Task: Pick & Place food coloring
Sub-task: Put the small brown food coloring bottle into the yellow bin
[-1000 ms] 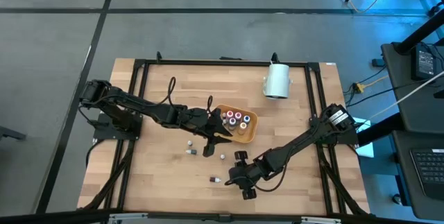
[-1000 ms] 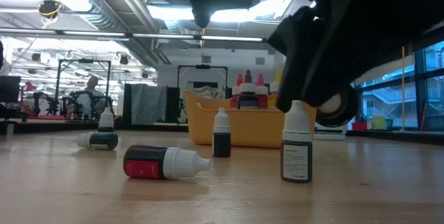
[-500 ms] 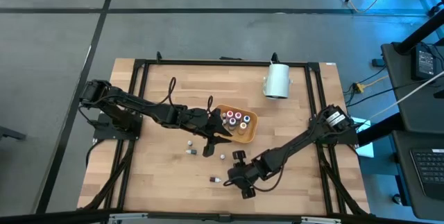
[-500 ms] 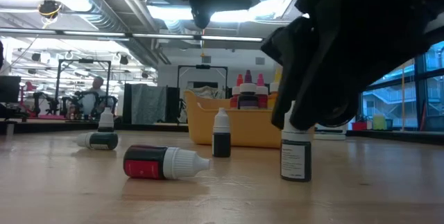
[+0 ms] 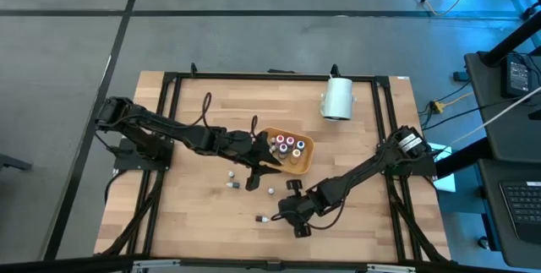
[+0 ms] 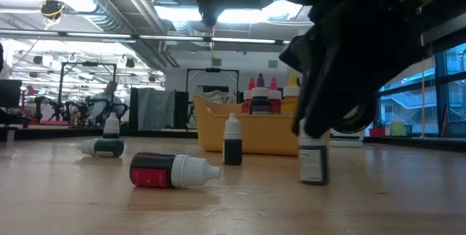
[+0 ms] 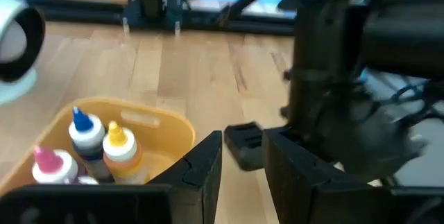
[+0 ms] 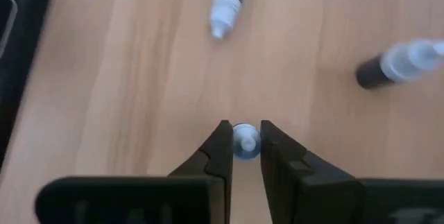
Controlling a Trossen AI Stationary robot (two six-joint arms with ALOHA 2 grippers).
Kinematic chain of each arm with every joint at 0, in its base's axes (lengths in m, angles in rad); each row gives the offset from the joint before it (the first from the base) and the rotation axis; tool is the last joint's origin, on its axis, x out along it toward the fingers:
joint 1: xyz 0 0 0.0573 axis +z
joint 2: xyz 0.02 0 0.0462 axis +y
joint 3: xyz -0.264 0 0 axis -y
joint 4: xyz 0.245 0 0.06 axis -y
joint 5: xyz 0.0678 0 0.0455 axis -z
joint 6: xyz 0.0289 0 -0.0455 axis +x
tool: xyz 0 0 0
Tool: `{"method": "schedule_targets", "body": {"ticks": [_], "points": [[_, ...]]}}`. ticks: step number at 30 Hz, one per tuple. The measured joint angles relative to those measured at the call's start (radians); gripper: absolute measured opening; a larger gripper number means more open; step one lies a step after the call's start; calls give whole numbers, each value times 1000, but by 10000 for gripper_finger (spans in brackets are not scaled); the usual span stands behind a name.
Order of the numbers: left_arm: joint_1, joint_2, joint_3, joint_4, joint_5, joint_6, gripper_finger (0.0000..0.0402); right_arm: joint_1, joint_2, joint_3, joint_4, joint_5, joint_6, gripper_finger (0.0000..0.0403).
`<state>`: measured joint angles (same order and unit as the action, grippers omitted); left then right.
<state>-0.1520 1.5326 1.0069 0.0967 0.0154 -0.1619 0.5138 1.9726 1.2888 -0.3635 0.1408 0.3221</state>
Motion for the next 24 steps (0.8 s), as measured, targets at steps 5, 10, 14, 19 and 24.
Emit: {"method": "schedule_targets", "body": {"ticks": [5, 10, 14, 19, 24], "points": [[0, -75, 0, -27, 0, 21, 104, -24, -67, -1, -132, -4, 16, 53], [3, -185, 0, -102, -44, 42, 102, -80, -177, -1, -180, -3, 14, 53], [1, -265, 0, -199, -119, 31, 100, -140, -277, 1, -170, 39, 36, 53], [-3, -341, -4, -318, -141, 3, 104, -217, -359, 3, -172, 96, 94, 53], [-11, -449, -76, -332, -150, -52, 104, -272, -368, 2, -159, 95, 95, 53]]}}
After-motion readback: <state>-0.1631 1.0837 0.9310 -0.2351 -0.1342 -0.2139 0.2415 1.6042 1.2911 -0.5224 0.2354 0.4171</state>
